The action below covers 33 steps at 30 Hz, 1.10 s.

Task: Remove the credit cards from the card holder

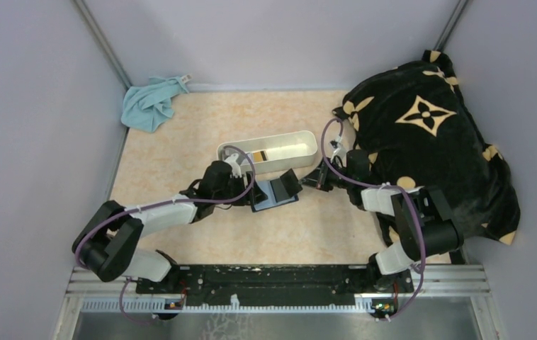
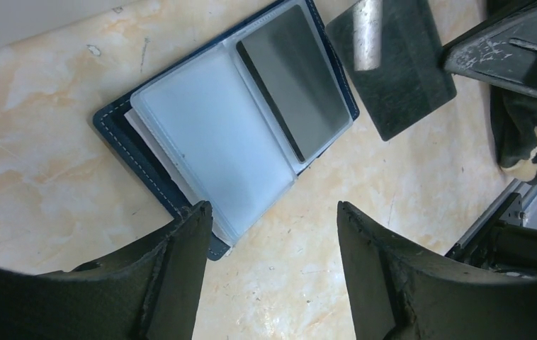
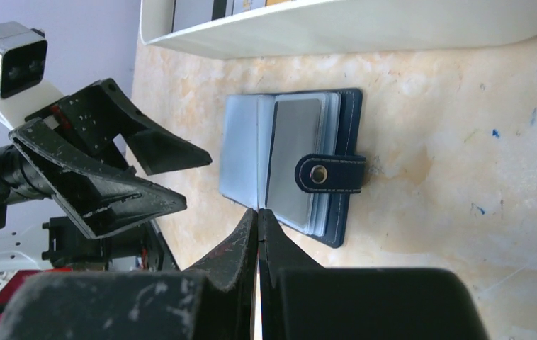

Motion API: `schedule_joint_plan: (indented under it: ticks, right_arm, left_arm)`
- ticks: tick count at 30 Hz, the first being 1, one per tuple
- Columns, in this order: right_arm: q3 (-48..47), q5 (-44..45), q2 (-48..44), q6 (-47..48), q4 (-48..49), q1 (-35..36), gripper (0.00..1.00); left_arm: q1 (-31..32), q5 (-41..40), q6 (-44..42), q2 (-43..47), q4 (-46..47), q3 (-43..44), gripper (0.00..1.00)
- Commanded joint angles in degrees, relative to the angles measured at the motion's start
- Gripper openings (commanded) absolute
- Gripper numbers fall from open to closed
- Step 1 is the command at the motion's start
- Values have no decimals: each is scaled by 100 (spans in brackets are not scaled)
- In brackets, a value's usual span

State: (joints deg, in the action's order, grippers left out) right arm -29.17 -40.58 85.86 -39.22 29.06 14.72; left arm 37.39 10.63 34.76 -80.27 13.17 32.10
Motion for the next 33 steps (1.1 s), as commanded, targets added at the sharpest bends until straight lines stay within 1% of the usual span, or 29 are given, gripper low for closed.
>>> schedule_joint_plan:
  ticks: [1,3,5,6,11,14,17,19,21,25,28,33]
  right_arm:
    - [156,-342,-117,-356,675,-38,0]
    - [201,-481,-166,-573,925,-31,0]
    - [224,-579,-263,-762,1087,-30,0]
    - [228,-621,-327,-863,1153,-31,0]
    - [244,-765,-610,-1289,1482,-20,0]
    - [221,-764,-773,-1242,1343,64,0]
    - [155,-620,-994,-1018,934,265,0]
    - [140,-561,-1055,-1009,866,405,0]
    - [135,-527,-1067,-1065,942,538,0]
    - [95,-418,-1040,-1087,956,766,0]
    - [112,-406,-1036,-1199,1095,819,0]
    - [57,-422,-1036,-1154,1001,831,0]
  left_arm:
    - [-21,456,-78,52,422,-145,72]
    - [-21,764,29,47,852,-270,74]
    - [-21,987,194,67,1272,-414,81]
    - [-21,1082,284,79,1470,-473,82]
    - [-30,1430,732,93,2803,-850,83]
    - [-30,1565,985,25,3410,-969,80]
    - [-30,1645,1137,11,3796,-977,73]
    - [-30,1661,1168,12,3970,-967,69]
    - [-30,1680,1168,-9,4045,-917,65]
    - [-30,1727,1199,-88,4126,-805,62]
    - [-30,1711,1216,-113,4192,-812,59]
    - [-30,1638,1229,-77,4205,-866,54]
